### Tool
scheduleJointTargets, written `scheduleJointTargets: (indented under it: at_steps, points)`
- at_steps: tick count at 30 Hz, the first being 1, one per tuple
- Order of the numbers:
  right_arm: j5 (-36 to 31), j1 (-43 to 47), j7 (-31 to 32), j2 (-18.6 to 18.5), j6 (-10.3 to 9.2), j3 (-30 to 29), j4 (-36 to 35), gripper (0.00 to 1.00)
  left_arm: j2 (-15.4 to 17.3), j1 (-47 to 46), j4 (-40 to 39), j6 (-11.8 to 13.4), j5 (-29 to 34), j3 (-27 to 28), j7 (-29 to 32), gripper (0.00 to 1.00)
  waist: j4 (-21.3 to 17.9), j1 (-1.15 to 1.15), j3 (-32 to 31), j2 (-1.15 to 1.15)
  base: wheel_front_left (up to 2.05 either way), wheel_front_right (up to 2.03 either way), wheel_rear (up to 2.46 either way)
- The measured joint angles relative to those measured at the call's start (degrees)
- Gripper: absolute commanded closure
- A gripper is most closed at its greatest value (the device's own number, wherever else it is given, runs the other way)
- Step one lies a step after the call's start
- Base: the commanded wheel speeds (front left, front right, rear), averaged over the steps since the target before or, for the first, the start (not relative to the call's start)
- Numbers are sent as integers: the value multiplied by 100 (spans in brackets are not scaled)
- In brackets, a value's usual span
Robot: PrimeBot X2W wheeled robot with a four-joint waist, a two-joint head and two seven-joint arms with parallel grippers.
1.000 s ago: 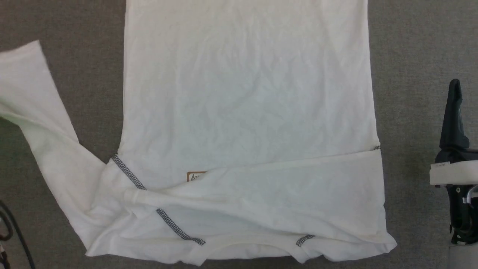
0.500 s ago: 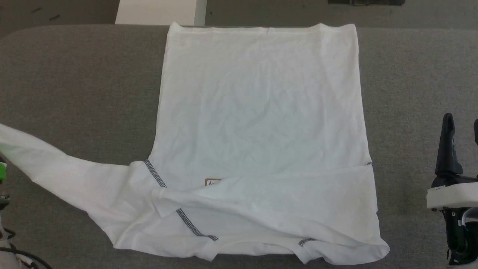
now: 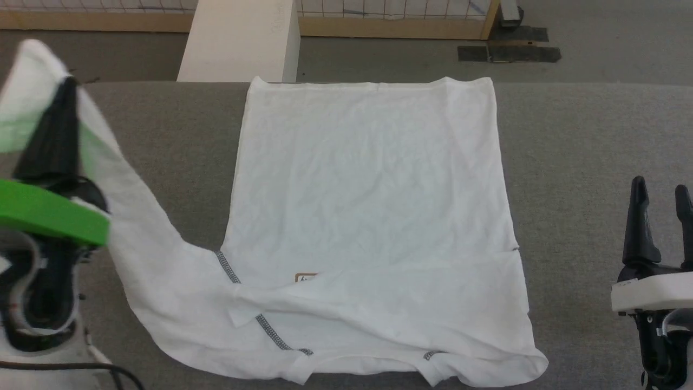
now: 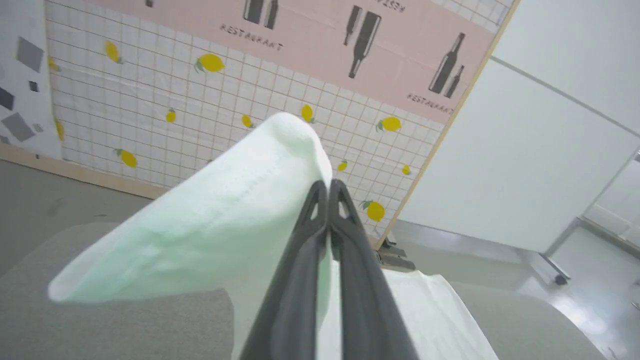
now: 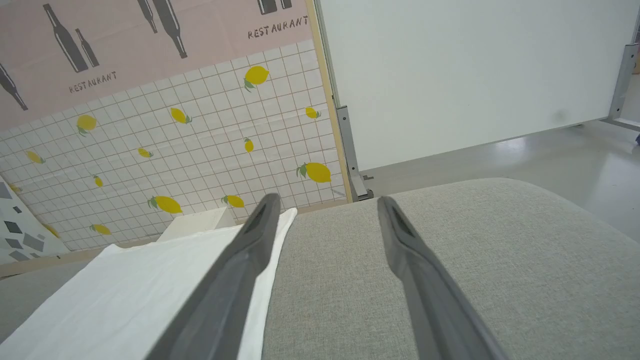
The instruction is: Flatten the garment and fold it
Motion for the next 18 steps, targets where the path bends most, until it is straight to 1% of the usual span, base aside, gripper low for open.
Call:
scheduleJointTargets:
  at_steps: [2, 5, 7, 12, 15, 16, 18]
  points:
    - [11, 62, -9, 0, 0, -4, 37, 0, -185, 23, -73, -3, 37, -466, 172, 100, -50, 0, -22, 0, 0, 0, 0]
    - [22, 108, -47, 0, 0, 4, 91, 0, -537, 93, -87, -11, 230, -1356, 365, 100, -129, 0, -34, 0, 0, 0, 0]
    - [25, 108, -48, 1, 0, 3, 97, 0, -722, 94, 36, -51, 290, -1893, 377, 100, -169, 0, -24, 0, 0, 0, 0]
    - [25, 101, -47, 3, 0, 78, 107, 0, -900, 6, 846, -154, 301, -3248, 336, 100, -303, 0, 37, 0, 0, 0, 0]
    - [25, 72, -47, 1, 0, 143, 135, 0, -937, -65, 1403, -171, 238, -3941, 210, 100, -418, 0, 69, 0, 0, 0, 0]
    - [25, 63, -47, 1, 0, 171, 145, 0, -939, -72, 1552, -190, 230, -4116, 202, 100, -455, 0, 75, 0, 0, 0, 0]
    - [26, 58, -47, 2, 0, 200, 162, 0, -938, -77, 1894, -214, 218, -4638, 247, 100, -543, 0, 88, 0, 0, 0, 0]
